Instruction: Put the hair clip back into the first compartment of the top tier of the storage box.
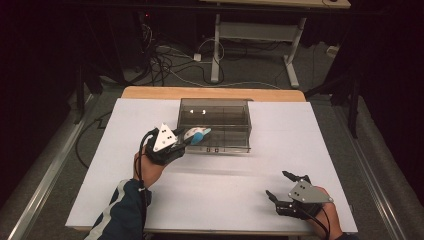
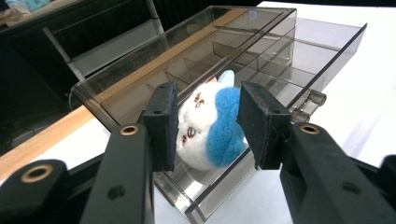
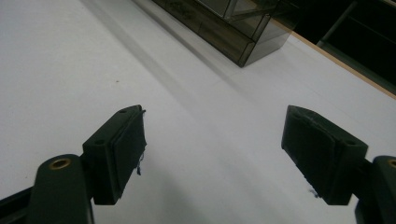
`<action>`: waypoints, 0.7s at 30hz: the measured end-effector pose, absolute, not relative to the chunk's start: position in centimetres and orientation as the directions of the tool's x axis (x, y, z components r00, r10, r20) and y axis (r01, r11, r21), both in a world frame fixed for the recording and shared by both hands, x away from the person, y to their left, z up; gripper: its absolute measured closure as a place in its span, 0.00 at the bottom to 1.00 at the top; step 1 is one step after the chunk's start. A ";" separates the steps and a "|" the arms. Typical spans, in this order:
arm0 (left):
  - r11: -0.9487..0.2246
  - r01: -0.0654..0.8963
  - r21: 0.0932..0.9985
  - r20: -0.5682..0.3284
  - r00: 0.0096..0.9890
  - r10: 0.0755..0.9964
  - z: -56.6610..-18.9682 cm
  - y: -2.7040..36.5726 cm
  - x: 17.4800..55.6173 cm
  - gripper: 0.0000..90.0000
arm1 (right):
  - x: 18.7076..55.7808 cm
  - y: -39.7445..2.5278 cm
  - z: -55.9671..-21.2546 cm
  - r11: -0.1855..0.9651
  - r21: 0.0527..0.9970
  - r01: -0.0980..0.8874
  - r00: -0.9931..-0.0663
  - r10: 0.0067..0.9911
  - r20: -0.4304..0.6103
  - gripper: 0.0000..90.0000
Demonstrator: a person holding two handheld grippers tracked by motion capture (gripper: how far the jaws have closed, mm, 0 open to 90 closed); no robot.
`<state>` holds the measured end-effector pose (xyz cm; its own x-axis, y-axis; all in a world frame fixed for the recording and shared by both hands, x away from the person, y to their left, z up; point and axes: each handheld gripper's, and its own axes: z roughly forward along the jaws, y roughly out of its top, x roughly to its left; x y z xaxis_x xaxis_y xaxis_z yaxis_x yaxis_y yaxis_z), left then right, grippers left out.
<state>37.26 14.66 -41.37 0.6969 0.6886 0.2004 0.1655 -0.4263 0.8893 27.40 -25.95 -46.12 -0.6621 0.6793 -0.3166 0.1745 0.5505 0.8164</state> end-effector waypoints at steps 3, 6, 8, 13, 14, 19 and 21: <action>-0.443 0.156 0.883 0.219 0.699 0.681 -41.3 14.5 37.2 0.52 | 27.4 -26.0 -46.1 0.549 0.817 0.175 -0.661 0.680 -0.315 0.25; -0.446 0.155 0.882 0.225 0.692 0.686 -41.3 14.3 37.1 0.43 | 27.4 -26.0 -46.1 0.550 0.817 0.175 -0.661 0.680 -0.317 0.25; -0.443 0.152 0.884 0.225 0.692 0.686 -41.3 14.3 37.0 0.42 | 27.4 -26.0 -46.1 0.547 0.818 0.177 -0.660 0.683 -0.314 0.25; -0.437 0.155 0.886 0.226 0.678 0.700 -41.2 14.3 36.9 0.31 | 27.4 -26.0 -46.1 0.548 0.818 0.176 -0.660 0.682 -0.315 0.25; -0.428 0.161 0.889 0.222 0.666 0.712 -41.3 14.2 36.9 0.28 | 27.4 -26.0 -46.1 0.548 0.817 0.177 -0.661 0.682 -0.314 0.25; -0.429 0.154 0.890 0.226 0.668 0.709 -41.3 14.2 36.7 0.22 | 27.4 -26.0 -46.1 0.548 0.818 0.177 -0.660 0.682 -0.315 0.25; -0.427 0.150 0.891 0.225 0.671 0.706 -41.3 14.2 36.7 0.21 | 27.4 -26.0 -46.1 0.549 0.817 0.177 -0.660 0.682 -0.315 0.25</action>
<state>36.69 14.20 -41.34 0.6715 0.7059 0.2254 0.1501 -0.4275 0.8915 27.39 -26.01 -46.10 -0.6603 0.6818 -0.3148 0.1768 0.5485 0.8172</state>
